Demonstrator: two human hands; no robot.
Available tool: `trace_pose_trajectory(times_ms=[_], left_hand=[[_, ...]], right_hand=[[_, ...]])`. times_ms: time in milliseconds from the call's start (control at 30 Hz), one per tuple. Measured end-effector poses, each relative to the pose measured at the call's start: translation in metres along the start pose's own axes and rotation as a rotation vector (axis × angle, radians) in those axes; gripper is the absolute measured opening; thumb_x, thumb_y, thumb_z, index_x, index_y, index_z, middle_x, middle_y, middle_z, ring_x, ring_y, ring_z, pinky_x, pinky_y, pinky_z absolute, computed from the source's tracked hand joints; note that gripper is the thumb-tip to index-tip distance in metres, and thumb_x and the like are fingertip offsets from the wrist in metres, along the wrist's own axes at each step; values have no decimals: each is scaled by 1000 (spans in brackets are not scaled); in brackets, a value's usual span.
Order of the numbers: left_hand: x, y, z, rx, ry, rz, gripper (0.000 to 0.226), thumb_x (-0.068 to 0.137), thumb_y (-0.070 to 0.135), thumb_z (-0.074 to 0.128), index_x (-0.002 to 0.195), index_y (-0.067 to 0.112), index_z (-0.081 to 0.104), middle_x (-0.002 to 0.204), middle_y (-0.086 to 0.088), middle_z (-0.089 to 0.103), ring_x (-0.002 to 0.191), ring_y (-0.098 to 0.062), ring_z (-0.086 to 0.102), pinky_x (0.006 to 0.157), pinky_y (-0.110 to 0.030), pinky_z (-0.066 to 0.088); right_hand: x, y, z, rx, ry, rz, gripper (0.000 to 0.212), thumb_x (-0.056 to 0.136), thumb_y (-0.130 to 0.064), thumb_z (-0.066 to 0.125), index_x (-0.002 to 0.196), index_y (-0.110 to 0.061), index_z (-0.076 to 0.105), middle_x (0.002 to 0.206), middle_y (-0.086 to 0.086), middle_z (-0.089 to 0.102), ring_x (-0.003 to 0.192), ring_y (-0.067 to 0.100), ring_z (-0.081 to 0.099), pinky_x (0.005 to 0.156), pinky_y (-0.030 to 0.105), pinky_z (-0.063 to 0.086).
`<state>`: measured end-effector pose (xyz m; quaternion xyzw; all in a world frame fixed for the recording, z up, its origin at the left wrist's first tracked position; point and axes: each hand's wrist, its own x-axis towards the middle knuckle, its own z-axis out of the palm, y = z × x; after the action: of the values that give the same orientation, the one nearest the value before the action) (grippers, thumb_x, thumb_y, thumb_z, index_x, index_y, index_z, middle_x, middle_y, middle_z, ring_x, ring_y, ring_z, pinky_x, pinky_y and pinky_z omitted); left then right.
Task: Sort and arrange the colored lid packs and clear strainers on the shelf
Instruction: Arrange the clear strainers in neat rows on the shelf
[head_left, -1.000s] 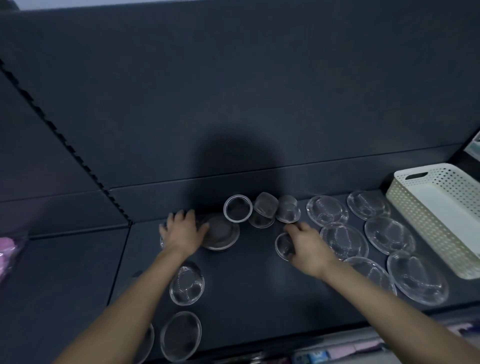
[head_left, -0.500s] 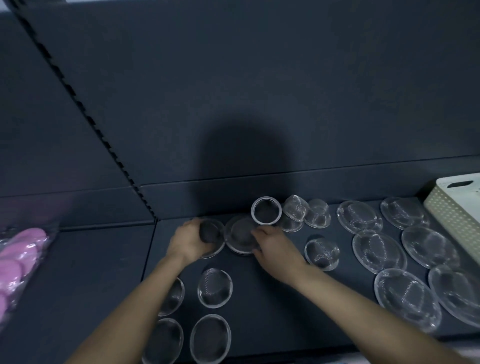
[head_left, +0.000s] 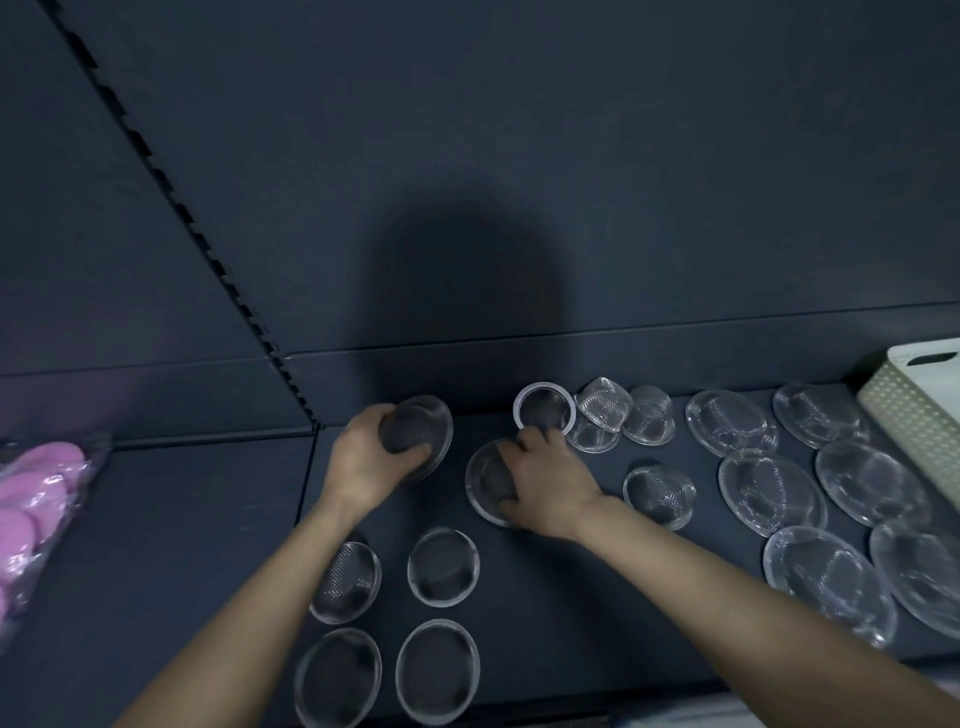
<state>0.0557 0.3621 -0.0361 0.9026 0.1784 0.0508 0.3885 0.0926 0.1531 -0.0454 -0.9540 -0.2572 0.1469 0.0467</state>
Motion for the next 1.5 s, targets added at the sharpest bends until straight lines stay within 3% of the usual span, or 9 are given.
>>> trace_pose_trajectory(times_ms=[167,300,500,633,700,833,967,1167,1500], left_hand=[[-7,15,6,-12,-5,35,52,72,29,79,118,20,56,103,9,57,95,-9,51,80,-22,38],[-16,27,11,-27,-33,60,51,72,30,78,117,21,56,103,11,57,96,-10,54,80,-24,39],[-34,45,25,-74,-52,76,53,71,29,79,118,21,56,104,8,59,99,-12,56,83,-24,40],[-46,59,36,-82,-64,92,55,70,31,79,119,21,55,107,7,61,101,-13,57,87,-28,44],[-53,68,41,-99,-66,107,54,70,31,79,118,22,55,107,8,61,100,-12,57,88,-29,45],[-68,88,54,-122,-73,146,48,71,28,80,113,26,55,99,14,58,95,-8,55,79,-20,39],[-80,111,71,-159,-99,197,45,70,24,80,106,32,54,95,24,57,90,-1,56,79,-19,42],[-97,141,103,-122,-153,279,51,69,26,80,114,29,56,101,21,57,95,-2,55,72,-6,37],[-119,172,153,-57,-228,327,63,66,33,81,122,23,54,114,11,59,105,-7,55,91,-23,41]], right_hand=[[-17,13,5,241,-1,67,64,78,-36,62,136,-21,40,130,7,45,121,30,35,99,35,41],[-30,31,3,574,73,156,47,68,-39,65,112,-26,56,108,2,60,104,24,55,82,28,46],[-59,50,-7,1023,161,264,56,74,-22,77,125,-22,54,110,-5,64,99,10,60,81,19,45],[-75,60,-13,1103,240,265,36,75,-16,76,103,-30,58,101,-5,67,98,15,63,86,28,50],[-83,66,-15,1129,274,273,42,73,-20,77,110,-29,59,103,-7,68,99,13,63,89,28,50],[-103,83,-19,1197,360,290,34,72,-21,78,96,-36,60,93,-10,67,94,13,64,88,37,53],[-126,106,-22,1176,413,291,53,74,-21,78,121,-28,55,99,-9,66,95,9,63,88,29,51],[-159,146,-22,1127,485,329,54,74,-17,78,122,-28,54,102,-12,64,94,4,60,78,10,44],[-210,214,-20,944,512,416,56,71,-21,80,122,-22,57,105,-6,66,96,12,62,85,24,46]])
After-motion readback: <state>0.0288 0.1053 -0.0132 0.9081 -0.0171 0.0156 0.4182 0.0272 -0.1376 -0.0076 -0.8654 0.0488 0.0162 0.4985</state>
